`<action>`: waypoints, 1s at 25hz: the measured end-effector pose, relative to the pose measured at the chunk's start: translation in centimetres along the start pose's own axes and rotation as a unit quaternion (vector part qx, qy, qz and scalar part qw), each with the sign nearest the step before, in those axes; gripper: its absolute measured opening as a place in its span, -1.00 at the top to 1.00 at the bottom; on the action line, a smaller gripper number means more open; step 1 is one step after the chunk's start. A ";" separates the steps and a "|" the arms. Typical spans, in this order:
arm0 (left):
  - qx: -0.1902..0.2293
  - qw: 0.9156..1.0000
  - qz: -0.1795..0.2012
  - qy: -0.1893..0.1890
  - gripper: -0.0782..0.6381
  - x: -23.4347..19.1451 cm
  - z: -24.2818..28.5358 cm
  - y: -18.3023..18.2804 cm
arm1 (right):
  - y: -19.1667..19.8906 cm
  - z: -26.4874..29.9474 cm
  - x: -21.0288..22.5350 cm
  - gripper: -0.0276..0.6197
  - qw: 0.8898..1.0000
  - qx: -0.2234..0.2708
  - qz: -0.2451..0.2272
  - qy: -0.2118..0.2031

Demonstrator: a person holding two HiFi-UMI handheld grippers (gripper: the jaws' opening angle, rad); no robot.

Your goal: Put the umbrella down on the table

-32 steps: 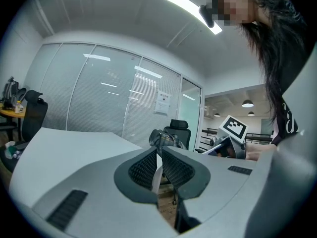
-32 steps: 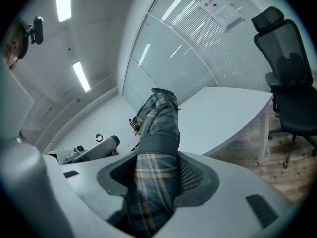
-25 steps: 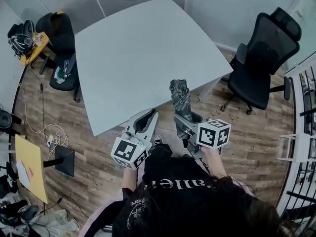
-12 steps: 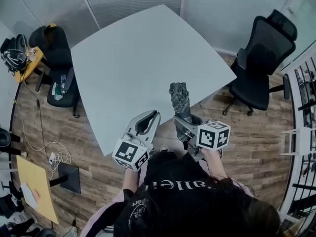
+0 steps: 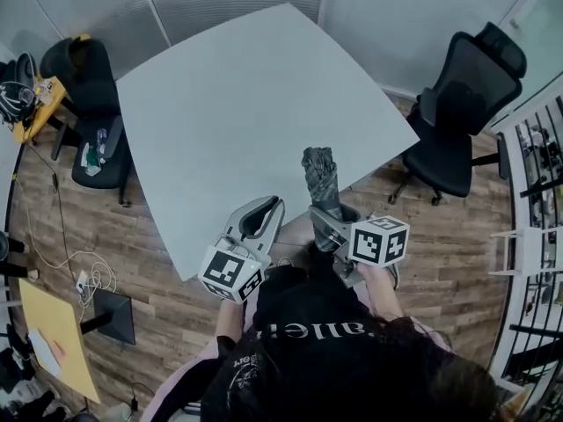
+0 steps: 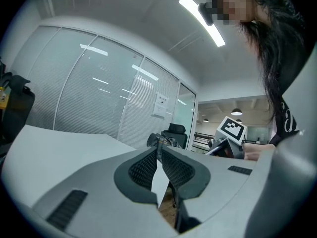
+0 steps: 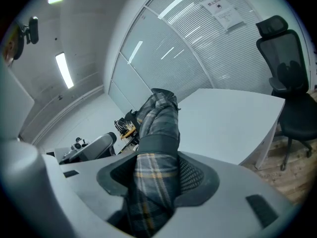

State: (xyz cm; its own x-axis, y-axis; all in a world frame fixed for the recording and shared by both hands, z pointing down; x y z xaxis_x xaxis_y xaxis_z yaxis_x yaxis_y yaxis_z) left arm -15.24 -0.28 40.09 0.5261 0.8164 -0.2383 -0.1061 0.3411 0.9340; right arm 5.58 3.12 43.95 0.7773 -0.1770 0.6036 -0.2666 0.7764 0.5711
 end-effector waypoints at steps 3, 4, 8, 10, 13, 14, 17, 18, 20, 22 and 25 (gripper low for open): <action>0.001 1.000 -0.008 -0.007 0.69 -0.5 0.2 0.2 | -0.8 0.5 0.1 0.23 1.000 -0.005 -0.007 -0.001; 0.002 1.000 -0.011 -0.011 0.69 -0.6 0.4 0.3 | -1.2 0.6 0.3 0.23 1.000 -0.007 -0.010 -0.003; 0.005 1.000 -0.018 -0.023 0.69 -1.6 1.6 0.0 | -3.1 1.8 1.4 0.23 1.000 -0.016 -0.021 -0.010; 0.006 0.999 -0.021 -0.033 0.69 -2.5 2.3 -0.2 | -4.2 2.7 2.1 0.23 0.999 -0.023 -0.026 -0.016; 0.010 0.998 -0.026 -0.051 0.69 -3.9 3.6 -0.9 | -6.2 4.1 3.1 0.23 0.999 -0.034 -0.034 -0.025; 0.012 0.998 -0.028 -0.057 0.69 -4.3 4.0 -1.3 | -6.9 4.6 3.4 0.23 0.998 -0.038 -0.037 -0.029; 0.016 0.997 -0.030 -0.073 0.69 -5.5 5.7 -2.3 | -9.1 5.8 4.7 0.23 0.997 -0.052 -0.044 -0.038; 0.016 0.996 -0.031 -0.078 0.69 -5.9 6.4 -2.6 | -9.9 6.3 5.3 0.23 0.996 -0.057 -0.046 -0.041; 0.016 0.995 -0.034 -0.087 0.69 -6.5 7.8 -3.2 | -11.4 7.2 6.5 0.23 0.996 -0.066 -0.050 -0.045; 0.015 0.994 -0.038 -0.096 0.69 -7.2 9.0 -3.7 | -12.9 8.2 7.6 0.23 0.995 -0.075 -0.052 -0.050; 0.009 0.993 -0.045 -0.113 0.69 -8.1 10.4 -4.2 | -14.8 9.5 9.1 0.23 0.993 -0.089 -0.058 -0.054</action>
State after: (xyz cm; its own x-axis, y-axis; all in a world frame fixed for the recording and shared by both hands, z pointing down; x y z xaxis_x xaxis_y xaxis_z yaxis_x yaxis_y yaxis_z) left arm -10.29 -13.16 40.85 0.7084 0.6570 -0.2579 -0.0356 0.3983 0.9166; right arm 11.16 -15.73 46.28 0.7287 -0.3272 0.6016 -0.0672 0.8401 0.5382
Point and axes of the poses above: the fingertips, and each gripper's own axes: z forward along the fingers, x to its right, y out of its underside, the point moved 9 cm from there along -z, backward along the fingers, and after that the axes turned 9 degrees about -x, right-handed, at the moved point
